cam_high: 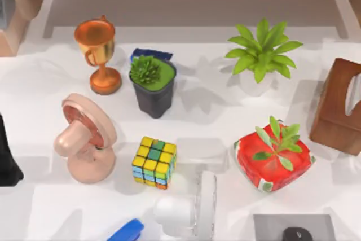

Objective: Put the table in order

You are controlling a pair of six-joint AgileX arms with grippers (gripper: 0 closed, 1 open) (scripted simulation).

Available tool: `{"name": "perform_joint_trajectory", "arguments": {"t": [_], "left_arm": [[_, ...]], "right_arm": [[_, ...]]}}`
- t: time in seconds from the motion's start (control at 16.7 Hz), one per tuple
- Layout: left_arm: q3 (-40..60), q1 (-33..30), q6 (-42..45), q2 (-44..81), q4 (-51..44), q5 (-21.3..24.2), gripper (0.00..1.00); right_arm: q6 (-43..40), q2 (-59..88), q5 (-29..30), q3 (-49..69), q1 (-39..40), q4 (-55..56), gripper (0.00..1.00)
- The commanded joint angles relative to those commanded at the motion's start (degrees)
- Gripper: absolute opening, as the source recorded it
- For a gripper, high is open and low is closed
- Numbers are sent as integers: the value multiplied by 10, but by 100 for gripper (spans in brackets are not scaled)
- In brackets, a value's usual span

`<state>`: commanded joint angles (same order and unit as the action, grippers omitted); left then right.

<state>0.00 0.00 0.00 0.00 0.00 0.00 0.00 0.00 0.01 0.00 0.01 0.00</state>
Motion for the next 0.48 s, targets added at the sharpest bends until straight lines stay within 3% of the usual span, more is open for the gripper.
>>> {"name": "perform_joint_trajectory", "arguments": {"t": [0.48], "left_arm": [[54,-16,4,52,-6,-14,100]], "right_arm": [[0,0,0,0,0,0,100]]}}
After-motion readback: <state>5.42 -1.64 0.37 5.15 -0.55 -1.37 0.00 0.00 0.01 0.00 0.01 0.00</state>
